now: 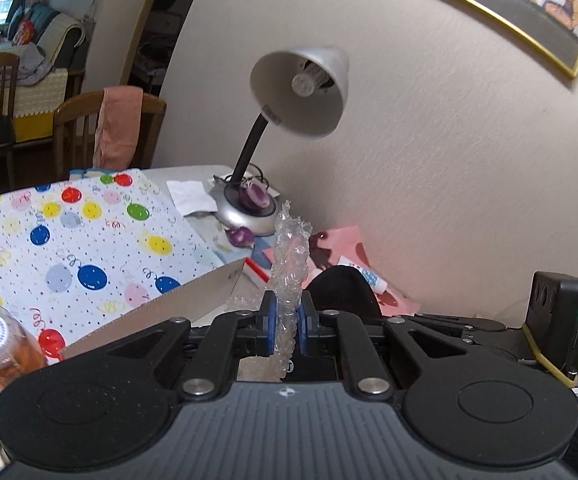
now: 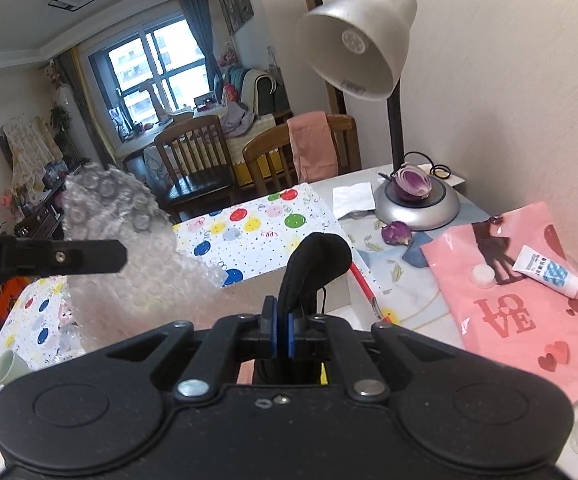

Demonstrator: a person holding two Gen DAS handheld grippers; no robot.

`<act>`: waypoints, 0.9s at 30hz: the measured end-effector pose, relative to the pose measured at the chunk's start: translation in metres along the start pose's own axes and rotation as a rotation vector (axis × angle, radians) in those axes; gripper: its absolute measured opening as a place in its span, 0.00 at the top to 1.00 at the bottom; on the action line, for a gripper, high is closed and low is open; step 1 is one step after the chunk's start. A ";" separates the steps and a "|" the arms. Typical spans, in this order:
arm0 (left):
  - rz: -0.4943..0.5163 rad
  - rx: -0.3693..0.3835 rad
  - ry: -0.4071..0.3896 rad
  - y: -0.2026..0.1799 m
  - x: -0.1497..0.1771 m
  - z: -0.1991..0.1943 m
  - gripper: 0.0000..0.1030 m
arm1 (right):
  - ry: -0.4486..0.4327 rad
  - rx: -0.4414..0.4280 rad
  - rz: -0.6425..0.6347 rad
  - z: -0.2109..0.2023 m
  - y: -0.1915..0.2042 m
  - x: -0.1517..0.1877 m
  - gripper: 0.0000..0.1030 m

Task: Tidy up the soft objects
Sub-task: 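Lift the bubble wrap and black mask and carry both over the red box, then lower the bubble wrap and mask into the box and open both tools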

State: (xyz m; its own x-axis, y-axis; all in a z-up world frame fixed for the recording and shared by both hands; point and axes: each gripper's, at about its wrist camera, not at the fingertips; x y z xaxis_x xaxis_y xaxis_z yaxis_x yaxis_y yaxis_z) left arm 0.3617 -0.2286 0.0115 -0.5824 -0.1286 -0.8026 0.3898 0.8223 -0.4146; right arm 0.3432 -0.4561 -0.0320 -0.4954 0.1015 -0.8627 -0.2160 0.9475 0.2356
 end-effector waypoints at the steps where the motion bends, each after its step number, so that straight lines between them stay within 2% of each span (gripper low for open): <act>1: -0.003 -0.006 0.004 0.002 0.002 0.005 0.90 | 0.004 -0.001 -0.002 0.003 -0.001 0.001 0.96; 10: -0.037 -0.092 0.087 0.028 0.024 0.040 0.90 | 0.070 -0.011 0.028 0.039 -0.017 0.015 0.96; 27: 0.053 -0.259 0.285 0.048 0.062 0.076 0.90 | 0.210 0.045 0.012 0.073 -0.040 0.051 0.94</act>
State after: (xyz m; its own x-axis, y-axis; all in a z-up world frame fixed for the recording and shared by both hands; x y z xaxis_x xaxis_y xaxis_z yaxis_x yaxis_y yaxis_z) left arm 0.3990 -0.2395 -0.0906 -0.7551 0.0471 -0.6539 0.2530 0.9411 -0.2244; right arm 0.3881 -0.4667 -0.1186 -0.6628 0.0519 -0.7469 -0.1734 0.9598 0.2206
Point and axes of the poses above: each gripper's, at about its wrist camera, not at the fingertips, and z roughly the way its jaws point, y to its left, x to its underside, and after that the axes turned 9 degrees about -y, right-handed
